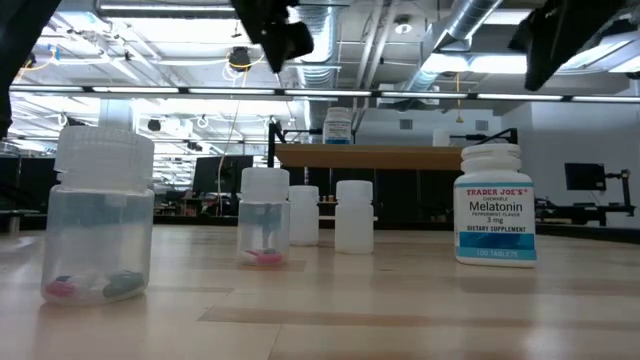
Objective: Pick and place medicine bottles onto shelf by color
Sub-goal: Put the white medicine bottle on the shelf aligned with the other white medicine bottle
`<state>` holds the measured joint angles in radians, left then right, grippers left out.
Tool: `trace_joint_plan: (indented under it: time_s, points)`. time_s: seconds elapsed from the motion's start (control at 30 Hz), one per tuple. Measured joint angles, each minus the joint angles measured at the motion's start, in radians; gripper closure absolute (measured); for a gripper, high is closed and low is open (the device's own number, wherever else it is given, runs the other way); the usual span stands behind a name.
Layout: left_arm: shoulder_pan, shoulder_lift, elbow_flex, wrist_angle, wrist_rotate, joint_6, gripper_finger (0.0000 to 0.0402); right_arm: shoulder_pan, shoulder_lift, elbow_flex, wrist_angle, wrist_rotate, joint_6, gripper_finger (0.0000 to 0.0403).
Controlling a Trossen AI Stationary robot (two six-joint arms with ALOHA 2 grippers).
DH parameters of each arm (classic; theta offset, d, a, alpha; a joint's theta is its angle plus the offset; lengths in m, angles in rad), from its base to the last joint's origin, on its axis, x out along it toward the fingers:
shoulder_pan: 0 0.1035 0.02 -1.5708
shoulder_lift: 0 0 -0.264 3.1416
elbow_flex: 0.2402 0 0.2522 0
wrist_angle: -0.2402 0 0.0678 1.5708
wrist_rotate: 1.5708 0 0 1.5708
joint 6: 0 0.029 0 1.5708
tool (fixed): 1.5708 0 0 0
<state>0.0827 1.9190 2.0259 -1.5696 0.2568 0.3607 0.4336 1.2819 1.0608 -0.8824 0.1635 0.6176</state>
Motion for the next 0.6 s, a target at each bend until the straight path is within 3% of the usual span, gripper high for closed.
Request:
trace_joint_plan:
  time_s: [0.27,0.5,0.6]
  points:
    - [0.001,-0.161,-0.276,0.047,0.0,-0.048,0.0178,0.01,0.024,-0.136,0.109,0.0,0.148,0.0148]
    - [0.004,-0.359,-0.559,0.197,0.0,-0.106,0.0178,0.041,0.141,-0.151,0.199,-0.013,0.145,0.0148]
    - [0.004,-0.456,-0.674,0.3,0.0,-0.138,0.0178,0.054,0.203,-0.151,0.24,-0.067,0.137,0.0148]
